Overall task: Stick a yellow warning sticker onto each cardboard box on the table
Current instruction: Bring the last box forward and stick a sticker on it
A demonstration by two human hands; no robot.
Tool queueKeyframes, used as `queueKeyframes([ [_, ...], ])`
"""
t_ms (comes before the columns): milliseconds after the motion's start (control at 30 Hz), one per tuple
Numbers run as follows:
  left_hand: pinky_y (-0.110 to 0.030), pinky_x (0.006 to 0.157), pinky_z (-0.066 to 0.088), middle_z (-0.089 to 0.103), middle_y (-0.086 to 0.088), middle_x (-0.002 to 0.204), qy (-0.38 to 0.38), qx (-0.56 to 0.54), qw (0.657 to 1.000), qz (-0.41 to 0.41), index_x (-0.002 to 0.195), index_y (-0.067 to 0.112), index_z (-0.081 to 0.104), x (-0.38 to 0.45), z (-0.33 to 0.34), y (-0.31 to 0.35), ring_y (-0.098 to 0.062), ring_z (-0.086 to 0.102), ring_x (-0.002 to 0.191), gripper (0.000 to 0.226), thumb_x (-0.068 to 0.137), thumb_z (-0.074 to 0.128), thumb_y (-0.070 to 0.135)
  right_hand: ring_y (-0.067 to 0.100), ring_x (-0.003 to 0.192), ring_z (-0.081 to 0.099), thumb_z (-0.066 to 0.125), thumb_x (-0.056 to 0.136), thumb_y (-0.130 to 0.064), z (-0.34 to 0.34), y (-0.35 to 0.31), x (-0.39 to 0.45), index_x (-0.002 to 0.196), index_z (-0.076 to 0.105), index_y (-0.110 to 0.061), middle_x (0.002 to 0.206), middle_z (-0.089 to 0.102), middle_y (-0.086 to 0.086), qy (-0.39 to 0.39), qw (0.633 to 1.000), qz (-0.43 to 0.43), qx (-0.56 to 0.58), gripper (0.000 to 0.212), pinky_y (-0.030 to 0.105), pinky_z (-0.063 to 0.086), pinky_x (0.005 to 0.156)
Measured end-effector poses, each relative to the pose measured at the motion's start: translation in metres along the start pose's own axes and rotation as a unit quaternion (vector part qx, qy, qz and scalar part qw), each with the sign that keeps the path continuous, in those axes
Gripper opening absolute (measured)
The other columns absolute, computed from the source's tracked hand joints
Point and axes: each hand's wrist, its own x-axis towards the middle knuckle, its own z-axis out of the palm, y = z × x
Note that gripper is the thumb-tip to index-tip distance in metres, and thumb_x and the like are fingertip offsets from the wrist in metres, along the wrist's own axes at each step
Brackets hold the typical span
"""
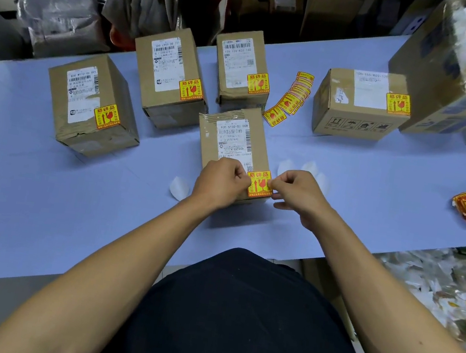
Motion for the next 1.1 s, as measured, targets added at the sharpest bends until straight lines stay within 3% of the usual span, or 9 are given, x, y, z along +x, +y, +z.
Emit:
queueKeyframes([
  [167, -0.038, 0.065, 0.055, 0.070, -0.004, 0.075, 0.010, 0.042, 0.999, -0.001, 0.068, 0.018, 0.064, 0.001, 0.002, 0.003, -0.027, 0.063, 0.076, 0.017, 0.082, 0.058, 0.024, 0.022, 0.081, 0.069, 0.064, 0.093, -0.013, 0.003, 0.002, 0.001, 0.084, 0.064, 0.001, 0.094, 0.071, 0.022, 0.024, 1.000, -0.008, -0.014, 0.016, 0.033, 0.060, 0.070],
  [467, -0.028, 0.055, 0.040, 0.067, -0.001, 0.073, 0.034, 0.112, 0.993, 0.021, 0.069, 0.018, 0.061, -0.002, 0.004, 0.006, -0.026, 0.060, 0.075, 0.015, 0.080, 0.060, 0.028, 0.027, 0.093, 0.070, 0.067, 0.091, -0.019, 0.001, 0.005, 0.003, 0.090, 0.066, 0.003, 0.092, 0.071, 0.016, 0.026, 0.998, -0.006, -0.049, 0.021, 0.030, 0.059, 0.063],
  [567, -0.033, 0.062, 0.042, 0.066, -0.002, 0.087, 0.072, 0.189, 0.979, 0.036, 0.080, 0.019, 0.057, -0.001, -0.002, 0.003, -0.028, 0.059, 0.085, 0.024, 0.082, 0.064, 0.041, 0.026, 0.089, 0.068, 0.071, 0.087, -0.029, -0.002, 0.008, 0.007, 0.091, 0.067, -0.008, 0.088, 0.069, 0.008, 0.037, 0.995, -0.011, -0.091, 0.022, 0.041, 0.061, 0.074],
  [667, -0.041, 0.083, 0.045, 0.057, -0.007, 0.121, 0.115, 0.214, 0.964, 0.108, 0.113, 0.018, 0.059, 0.000, -0.007, -0.018, -0.030, 0.049, 0.114, 0.047, 0.082, 0.067, 0.053, 0.019, 0.097, 0.061, 0.066, 0.090, -0.042, -0.002, 0.008, 0.010, 0.114, 0.064, -0.019, 0.106, 0.067, 0.002, 0.043, 0.993, -0.021, -0.110, 0.034, 0.040, 0.054, 0.088],
  [700, -0.048, 0.097, 0.042, 0.048, -0.011, 0.138, 0.102, 0.225, 0.961, 0.124, 0.130, 0.017, 0.053, 0.000, -0.006, -0.025, -0.033, 0.041, 0.129, 0.060, 0.085, 0.063, 0.055, 0.018, 0.104, 0.059, 0.062, 0.092, -0.047, 0.001, 0.006, 0.011, 0.126, 0.060, -0.020, 0.114, 0.065, 0.001, 0.035, 0.994, -0.025, -0.101, 0.043, 0.038, 0.051, 0.094],
  [767, -0.059, 0.117, 0.017, 0.014, -0.012, 0.164, 0.043, 0.236, 0.965, 0.105, 0.154, 0.020, 0.027, -0.002, -0.002, -0.038, -0.032, 0.007, 0.151, 0.074, 0.094, 0.047, 0.059, 0.019, 0.117, 0.058, 0.054, 0.094, -0.056, 0.013, 0.004, 0.016, 0.142, 0.049, -0.020, 0.128, 0.062, 0.002, 0.015, 0.996, -0.034, -0.085, 0.061, 0.040, 0.047, 0.103],
  [867, -0.061, 0.118, 0.001, -0.017, -0.003, 0.166, 0.008, 0.211, 0.974, 0.082, 0.158, 0.026, 0.000, -0.003, 0.006, -0.048, -0.023, -0.020, 0.151, 0.078, 0.098, 0.032, 0.062, 0.022, 0.126, 0.057, 0.043, 0.087, -0.072, 0.031, 0.008, 0.021, 0.148, 0.044, -0.025, 0.138, 0.060, 0.000, -0.012, 0.995, -0.043, -0.094, 0.076, 0.044, 0.044, 0.107],
  [967, -0.061, 0.118, 0.001, -0.020, -0.001, 0.165, 0.012, 0.213, 0.973, 0.086, 0.158, 0.027, -0.003, -0.003, 0.008, -0.051, -0.022, -0.023, 0.151, 0.078, 0.097, 0.029, 0.063, 0.012, 0.123, 0.058, 0.047, 0.074, -0.083, 0.034, 0.023, 0.017, 0.149, 0.040, -0.034, 0.137, 0.061, -0.011, -0.024, 0.996, -0.048, -0.078, 0.090, 0.037, 0.044, 0.108],
  [1100, -0.060, 0.118, 0.002, -0.019, 0.000, 0.165, 0.016, 0.217, 0.972, 0.087, 0.158, 0.028, -0.003, 0.000, 0.009, -0.053, -0.021, -0.023, 0.151, 0.078, 0.097, 0.029, 0.064, 0.001, 0.116, 0.060, 0.059, 0.079, -0.074, 0.027, 0.035, 0.010, 0.150, 0.037, -0.040, 0.130, 0.064, -0.019, -0.056, 0.994, -0.059, -0.068, 0.082, 0.030, 0.045, 0.106],
])
